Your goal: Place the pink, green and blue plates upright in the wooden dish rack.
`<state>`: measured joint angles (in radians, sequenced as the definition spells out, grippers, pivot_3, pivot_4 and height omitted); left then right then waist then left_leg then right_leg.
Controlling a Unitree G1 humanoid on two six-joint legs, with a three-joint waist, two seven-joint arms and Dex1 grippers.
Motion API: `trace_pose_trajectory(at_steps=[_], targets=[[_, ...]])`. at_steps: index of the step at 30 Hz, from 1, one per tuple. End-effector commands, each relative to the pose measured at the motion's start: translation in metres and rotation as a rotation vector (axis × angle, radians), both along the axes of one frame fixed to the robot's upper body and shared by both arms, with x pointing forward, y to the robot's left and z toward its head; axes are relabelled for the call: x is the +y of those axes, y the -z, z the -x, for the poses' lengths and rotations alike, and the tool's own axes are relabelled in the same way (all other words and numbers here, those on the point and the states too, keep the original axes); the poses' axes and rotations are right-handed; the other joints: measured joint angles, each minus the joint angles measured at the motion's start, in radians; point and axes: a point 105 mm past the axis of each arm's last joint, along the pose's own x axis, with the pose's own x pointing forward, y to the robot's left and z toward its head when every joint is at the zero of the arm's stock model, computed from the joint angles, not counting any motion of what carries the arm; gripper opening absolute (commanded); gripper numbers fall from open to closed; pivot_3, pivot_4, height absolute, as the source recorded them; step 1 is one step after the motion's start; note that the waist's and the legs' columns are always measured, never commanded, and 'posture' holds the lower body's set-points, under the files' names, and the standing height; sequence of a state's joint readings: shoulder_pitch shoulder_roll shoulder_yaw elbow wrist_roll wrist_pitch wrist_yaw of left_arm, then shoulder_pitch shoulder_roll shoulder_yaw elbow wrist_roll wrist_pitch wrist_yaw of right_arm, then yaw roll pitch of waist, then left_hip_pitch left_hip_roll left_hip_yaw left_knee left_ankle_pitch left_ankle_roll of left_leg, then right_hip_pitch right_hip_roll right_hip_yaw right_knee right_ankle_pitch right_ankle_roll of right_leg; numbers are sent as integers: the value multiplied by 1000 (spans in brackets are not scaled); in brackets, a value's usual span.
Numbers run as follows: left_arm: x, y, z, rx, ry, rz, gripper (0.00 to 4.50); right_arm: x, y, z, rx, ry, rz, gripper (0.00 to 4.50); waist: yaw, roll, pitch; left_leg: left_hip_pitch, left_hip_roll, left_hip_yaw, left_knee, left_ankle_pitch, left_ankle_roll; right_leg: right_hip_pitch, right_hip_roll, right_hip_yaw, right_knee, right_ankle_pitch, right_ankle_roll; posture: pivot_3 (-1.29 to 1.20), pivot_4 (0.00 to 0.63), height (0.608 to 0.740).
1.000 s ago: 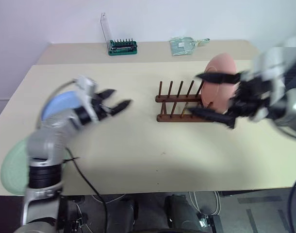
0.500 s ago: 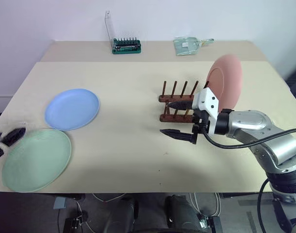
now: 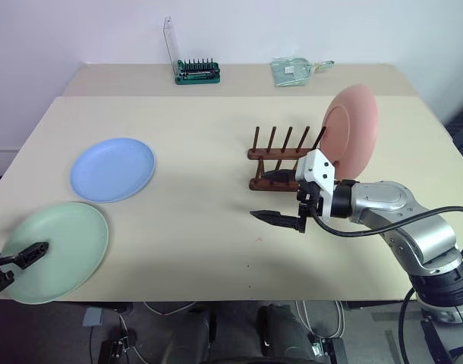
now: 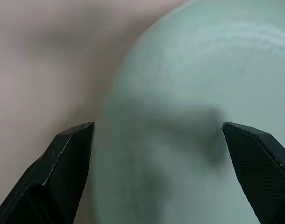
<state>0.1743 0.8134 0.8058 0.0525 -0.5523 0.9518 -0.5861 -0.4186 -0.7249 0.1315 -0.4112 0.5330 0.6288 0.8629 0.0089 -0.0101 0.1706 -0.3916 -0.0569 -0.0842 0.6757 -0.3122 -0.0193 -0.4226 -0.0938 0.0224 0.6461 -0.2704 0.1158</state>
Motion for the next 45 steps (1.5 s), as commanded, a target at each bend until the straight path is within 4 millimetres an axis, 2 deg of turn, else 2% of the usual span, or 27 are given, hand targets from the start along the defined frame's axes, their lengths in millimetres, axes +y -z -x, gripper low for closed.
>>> trace_pose_trajectory(at_steps=[1, 3, 10, 14, 17, 19, 21, 23, 26, 27, 29, 31, 34, 42, 43, 44, 45], targets=[[7, -1, -2, -8, -4, -15, 4232, 1, -9, 5, -50, -4, -15, 4500, 0, 0, 0, 0, 0, 0, 0, 0, 0, 0, 0, 0, 0, 0, 0, 0, 150, 740], [3, 0, -5, -13, 20, -16, 3640, 1, -9, 5, -52, -1, -14, 4500, 0, 0, 0, 0, 0, 0, 0, 0, 0, 0, 0, 0, 0, 0, 0, 0, 150, 740], [-9, -5, -8, -93, 86, 11, 41, -2, -9, 6, -59, 5, -8, 4500, 4, 1, 0, 0, 0, 0, 0, 0, 0, 0, -1, 0, 0, 0, 0, 0, 150, 740], [-41, -17, 0, -187, 257, 69, 41, -3, -14, 8, -74, -13, 2, 4500, -1, 1, -1, 0, 0, 1, 0, 0, 0, 1, -2, 0, 0, 0, 0, 0, 150, 740], [-65, -35, -6, -263, 362, 87, 41, 1, -20, 10, -81, -47, 6, 4500, -3, 0, 0, 0, 0, 1, 0, 0, 0, 0, -2, 0, -1, 0, 0, 0, 150, 740], [-88, -58, -26, -341, 441, 47, 41, 7, -28, 13, -104, -85, 10, 4500, 4, 0, 0, 0, 0, 1, 0, 0, 0, 0, -2, -1, 0, 0, 0, 0, 150, 740], [-121, -84, -67, -410, 493, -59, 41, 16, -43, 9, -216, -94, 23, 4500, 17, 3, 1, 0, 0, -1, 1, 0, 0, 2, -2, -3, 0, 0, -1, 0, 150, 740], [-145, -106, -96, -462, 499, -174, 41, 23, -53, 3, -315, -80, 35, 4500, 27, -1, 0, 0, 0, -4, 5, 1, -1, 1, -1, -7, 0, 2, -2, 0, 150, 740], [-179, -139, -136, -557, 467, -240, 41, 33, -57, 2, -445, -109, 105, 4500, 24, -4, -2, 0, -2, -2, 5, 3, -5, 3, 1, -6, 0, 4, -1, 0, 150, 740], [-192, -147, -143, -579, 478, -216, 41, 35, -56, 1, -490, -116, 139, 4500, 22, -4, -2, 0, -2, 0, 5, 4, -6, 1, 1, -6, 1, 4, 0, 0, 150, 740], [-224, -167, -145, -666, 572, -243, 41, 42, -53, -5, -575, -114, 185, 4500, 4, -5, -2, -2, -3, 1, 4, 3, -6, -4, 0, -6, 2, 4, 0, 0, 150, 740], [-241, -171, -149, -665, 600, -241, 41, 52, -47, -8, -620, -129, 217, 4500, -12, -5, -1, -3, -5, 1, 2, 3, -5, -8, -2, -6, 2, 4, 0, 0, 150, 740], [-254, -178, -154, -667, 609, -209, 41, 66, -31, -11, -659, -148, 270, 4500, -32, -5, -1, -2, -6, 0, 1, 3, -5, -11, -2, -6, 3, 4, 0, 0, 150, 740], [-267, -186, -147, -665, 654, -136, 41, 71, -17, -39, -804, -56, 391, 4500, -21, -5, -1, 0, -7, -1, 2, 3, -6, -13, -1, -4, 6, 5, 0, 0, 150, 740], [-266, -186, -147, -664, 651, -140, 0, 71, -16, -41, -818, -57, 411, 3955, -20, -5, -1, 0, -8, -2, 3, 3, -6, -13, -2, -4, 5, 5, 0, 0, 150, 740], [-265, -186, -147, -663, 648, -144, 0, 70, -15, -42, -827, -60, 423, 3711, -19, -5, -1, 0, -8, -2, 3, 3, -6, -12, -2, -4, 5, 5, 0, 0, 150, 740], [-263, -186, -147, -660, 638, -142, 0, 69, -16, -43, -838, -52, 429, 3202, -20, -5, -1, 0, -9, -2, 3, 3, -6, -12, -2, -4, 5, 5, 0, 0, 150, 740]])
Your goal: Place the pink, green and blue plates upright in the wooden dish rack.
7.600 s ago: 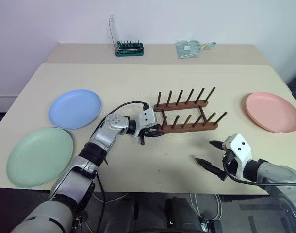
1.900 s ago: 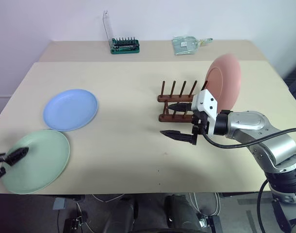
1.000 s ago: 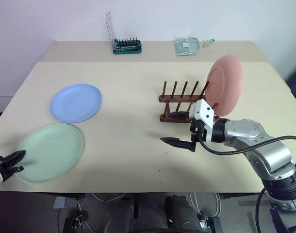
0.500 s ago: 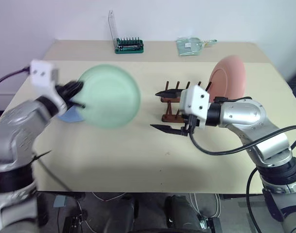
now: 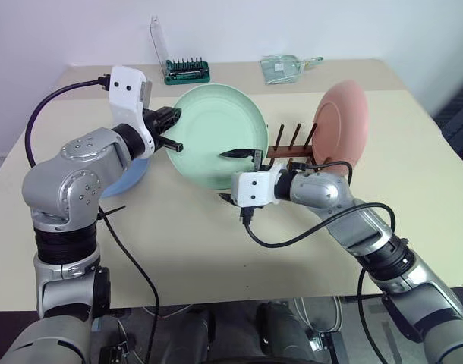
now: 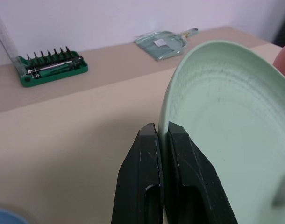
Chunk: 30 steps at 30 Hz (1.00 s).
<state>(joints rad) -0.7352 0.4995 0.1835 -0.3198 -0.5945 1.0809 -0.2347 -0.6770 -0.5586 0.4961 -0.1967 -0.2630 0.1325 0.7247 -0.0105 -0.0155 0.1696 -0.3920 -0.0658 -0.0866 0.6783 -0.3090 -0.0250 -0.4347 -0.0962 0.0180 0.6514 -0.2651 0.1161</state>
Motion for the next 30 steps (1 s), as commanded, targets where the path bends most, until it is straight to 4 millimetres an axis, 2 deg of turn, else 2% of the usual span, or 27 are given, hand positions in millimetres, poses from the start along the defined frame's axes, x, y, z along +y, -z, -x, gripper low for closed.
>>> trace_pose_trajectory(at_steps=[1, 6, 9, 11, 13, 16, 17, 20, 22, 23, 24, 26, 28, 30], targets=[[5, -23, 7, -84, -17, 6, 0, 1, -12, -2, -88, -7, 6, 2696, -2, 0, 0, 0, 0, 0, 0, 0, 0, 0, 0, 0, 0, 0, 0, 0, 150, 740], [9, -21, 7, -79, -32, 8, 0, 2, -15, -1, -117, -25, 9, 76, -5, 0, 0, 0, 0, 0, 0, 0, 0, 0, 0, 0, 0, 0, 0, 0, 150, 740], [9, -23, 7, -84, -25, 58, 0, 4, -15, 2, -141, -43, 13, 27, -4, 0, 0, 0, 0, -1, 0, 0, 0, 0, 0, 0, 0, 0, 0, 0, 150, 740], [16, -47, 4, -162, -43, 237, 675, 5, -19, 2, -172, -45, 3, 0, 0, 0, 0, 0, -1, -1, 0, 0, 0, 0, 0, 0, 0, 0, 0, 0, 150, 740], [29, -68, 2, -232, -88, 387, 1543, 5, -23, 2, -190, -45, -13, 0, 2, -2, 1, 0, -1, -2, 1, 0, 0, 1, 0, -1, 0, 0, 0, 0, 150, 740], [67, -92, -3, -328, -245, 554, 3074, 4, -35, 1, -217, -35, -56, 0, -3, -2, 1, 0, -1, -2, 2, 0, 0, 1, 0, -1, -1, 1, 1, 0, 150, 740], [92, -95, -6, -357, -349, 573, 3497, 2, -45, 1, -223, -32, -100, 0, -6, -2, 1, 0, -1, -2, 1, 0, 0, 0, 0, -1, -1, 1, 1, 0, 150, 740], [161, -95, -4, -422, -598, 481, 3497, -5, -82, 12, -206, -51, -281, 0, -15, -2, 1, 2, -5, -2, -2, 0, -1, -2, 0, 1, 1, 1, 0, 0, 150, 740], [174, -89, -4, -424, -609, 330, 3497, -12, -105, 21, -171, -67, -410, 0, -26, -2, 1, 2, -5, -3, -4, 1, -1, -6, 0, 2, 1, 2, -1, 0, 150, 740], [174, -82, -5, -418, -582, 255, 3497, -16, -113, 24, -143, -67, -468, 0, -27, -2, 1, 2, -5, -4, -6, 1, -1, -7, -1, 1, 1, 2, -1, 0, 150, 740], [168, -66, -8, -379, -524, 149, 3497, -24, -127, 27, -82, -58, -583, 0, -27, -2, 1, 2, -5, -5, -7, 1, -1, -7, -1, 1, 0, 2, -1, 0, 150, 740], [142, -19, -10, -265, -328, -25, 3497, -44, -151, 33, 117, -52, -877, 0, -22, -2, 0, 2, -6, -7, -8, 1, -1, -6, -3, 1, -1, 2, 0, 0, 150, 740], [121, 14, -6, -184, -188, -100, 3497, -55, -159, 37, 258, -59, -1023, 0, -9, -1, 0, 2, -7, -7, -8, 1, -1, -4, -4, 1, -2, 3, -1, 0, 150, 740], [86, 40, 4, -134, -23, -121, 3497, -68, -159, 37, 367, -36, -1144, 0, -3, -2, -1, 2, -7, -8, -8, 1, -1, -4, -4, 1, -3, 5, -3, 0, 150, 740]])
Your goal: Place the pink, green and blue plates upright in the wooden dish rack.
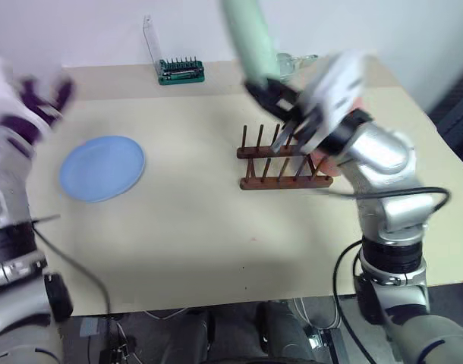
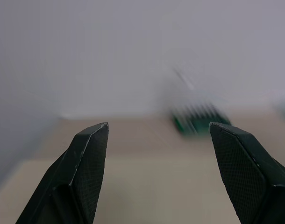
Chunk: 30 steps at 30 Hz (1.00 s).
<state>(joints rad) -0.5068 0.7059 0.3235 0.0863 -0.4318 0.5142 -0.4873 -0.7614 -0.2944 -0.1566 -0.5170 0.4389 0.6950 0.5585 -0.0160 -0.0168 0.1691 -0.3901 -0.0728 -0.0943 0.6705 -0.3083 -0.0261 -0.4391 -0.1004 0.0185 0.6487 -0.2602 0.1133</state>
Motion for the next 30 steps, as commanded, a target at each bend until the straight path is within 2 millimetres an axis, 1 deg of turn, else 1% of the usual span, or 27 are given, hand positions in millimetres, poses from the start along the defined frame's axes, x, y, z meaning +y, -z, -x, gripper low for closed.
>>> trace_pose_trajectory(at_steps=[1, 2, 3, 5, 9, 12, 14, 18, 24, 30], targets=[[-66, 15, 20, 20, 321, -30, 3497, -25, -3, 6, 172, -29, -196, 0, 6, 0, 0, 0, 0, 0, 0, 0, 0, 0, 0, 0, 0, 1, -1, 0, 150, 740], [-84, 26, 30, 67, 417, -2, 3497, -29, 3, 5, 216, -15, -205, 0, 7, 0, 0, -1, 0, 0, 0, 0, 0, 0, 0, 0, 0, 1, -2, 0, 150, 740], [-102, 36, 42, 110, 517, -25, 3497, -32, 8, 5, 253, -5, -205, 0, 6, 0, 0, -1, 0, -1, 0, 0, 0, 0, 0, 0, -1, 1, -2, 0, 150, 740], [-127, 54, 66, 184, 674, -75, 3497, -38, 17, 3, 330, 7, -238, 0, 1, 0, 0, -1, 0, 0, 0, 0, 0, -1, -2, 1, 0, 1, -1, 0, 150, 740], [-152, 67, 87, 245, 812, -92, 3497, -45, 20, 1, 387, 28, -289, 0, -6, 4, 1, 0, 2, 4, -4, 0, 0, -5, 0, 4, 1, 1, -1, 0, 150, 740], [-165, 69, 95, 251, 868, -98, 3497, -48, 24, 0, 413, 41, -280, 0, -4, 4, 1, 1, 3, 4, -4, 1, 0, -5, 3, 4, 2, 1, -1, 0, 150, 740], [-168, 67, 93, 237, 862, -99, 3497, -49, 30, -1, 443, 42, -269, 0, -2, 4, 1, 1, 3, 4, -3, 1, 0, -4, 3, 4, 2, 1, -1, 0, 150, 740], [-168, 65, 91, 232, 854, -99, 3497, -50, 42, -5, 496, 44, -228, 0, 1, 4, 1, 1, 2, 4, -3, 1, 0, -4, 3, 4, 1, 1, -1, 0, 150, 740], [-165, 63, 92, 230, 837, -103, 3497, -61, 53, -16, 569, 42, -241, 0, 0, 4, 1, 1, 2, 4, -3, 1, 0, -4, 3, 4, 1, 1, -1, 0, 150, 740], [-165, 62, 94, 226, 826, -104, 3497, -65, 62, -23, 636, 16, -235, 0, 2, 4, 1, 1, 2, 5, -3, 1, 0, -4, 3, 4, 1, 1, -1, 0, 150, 740]])
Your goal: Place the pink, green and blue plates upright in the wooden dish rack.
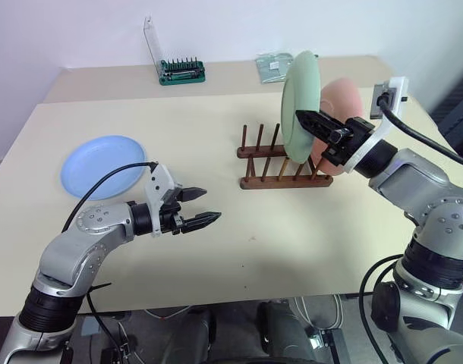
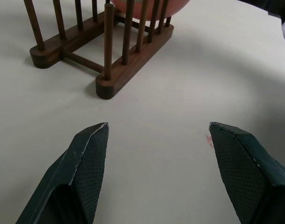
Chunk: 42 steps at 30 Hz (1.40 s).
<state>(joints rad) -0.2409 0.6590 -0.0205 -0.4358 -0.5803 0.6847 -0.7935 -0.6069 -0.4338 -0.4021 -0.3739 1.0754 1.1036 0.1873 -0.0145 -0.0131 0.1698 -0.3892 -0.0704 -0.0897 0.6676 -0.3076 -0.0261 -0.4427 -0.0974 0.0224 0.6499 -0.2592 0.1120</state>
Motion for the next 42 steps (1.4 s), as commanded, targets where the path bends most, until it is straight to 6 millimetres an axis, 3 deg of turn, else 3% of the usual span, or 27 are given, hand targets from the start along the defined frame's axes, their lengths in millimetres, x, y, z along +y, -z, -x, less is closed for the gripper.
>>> trace_pose_trajectory(at_steps=[1, 5, 11, 20, 27, 28, 31, 35, 38, 41, 42], targets=[[1, -11, 3, -46, -4, 5, 3497, -2, -7, 2, -31, -23, -5, 0, 0, 0, 0, 0, 0, 0, 0, 0, 0, 0, 0, 0, 0, 0, 0, 0, 150, 740], [1, -11, 2, -49, -16, 9, 3539, 0, -9, 2, -46, -40, 14, 1502, 0, 0, 0, 0, 0, 0, 0, 0, 0, 0, 0, 0, 0, 0, 0, 0, 150, 740], [1, -12, 2, -50, -24, 14, 3539, -1, -12, -1, -94, 8, 90, 4464, 0, 0, 0, 0, 0, 0, 0, 0, 0, 0, 0, 0, 0, 0, 0, 0, 150, 740], [0, -13, -2, -51, -24, 26, 3539, -1, -36, 1, -248, 66, 271, 4464, 1, 0, 0, 0, 0, 0, 0, 0, 0, 0, 0, 0, 0, 0, 0, 0, 150, 740], [3, -23, -13, -66, -71, 80, 3539, -2, -63, 6, -495, 146, 543, 4464, 4, -1, 0, 0, 0, 0, 1, 0, 0, 0, 0, 0, 0, 0, 0, 0, 150, 740], [11, -31, -22, -84, -130, 131, 3539, -1, -72, 8, -546, 155, 562, 4464, 4, -1, 0, 0, 0, 1, 1, 0, 0, 0, 0, 0, -1, 0, 0, 0, 150, 740], [55, -59, -63, -153, -464, 290, 4370, 17, -83, 17, -664, 84, 625, 4500, 3, -1, 0, 0, 0, 1, 1, 0, 0, 0, 0, 0, 0, 0, 0, 0, 150, 740], [141, -72, -95, -185, -982, 373, 4440, 67, -59, 35, -734, -148, 698, 4500, -7, -3, -1, 1, 1, 0, 1, 0, 0, 0, 1, -1, 0, 0, 1, 0, 150, 740], [196, -56, -95, -180, -1300, 212, 4440, 89, -40, 37, -722, -223, 671, 4500, -9, -3, -1, 3, 0, 0, -1, 0, 0, -1, 0, -1, 0, 0, 1, 0, 150, 740], [254, -33, -78, -68, -1627, 146, 4440, 102, -18, 37, -704, -287, 678, 4500, 1, -6, -2, 3, -2, -1, 0, 0, 0, -1, -1, -1, 0, 1, 2, 0, 150, 740], [263, -28, -72, -41, -1684, 133, 4440, 104, -15, 37, -702, -293, 676, 4500, 3, -7, -2, 2, -2, -1, 0, 0, 0, -1, -1, -1, 0, 1, 2, 0, 150, 740]])
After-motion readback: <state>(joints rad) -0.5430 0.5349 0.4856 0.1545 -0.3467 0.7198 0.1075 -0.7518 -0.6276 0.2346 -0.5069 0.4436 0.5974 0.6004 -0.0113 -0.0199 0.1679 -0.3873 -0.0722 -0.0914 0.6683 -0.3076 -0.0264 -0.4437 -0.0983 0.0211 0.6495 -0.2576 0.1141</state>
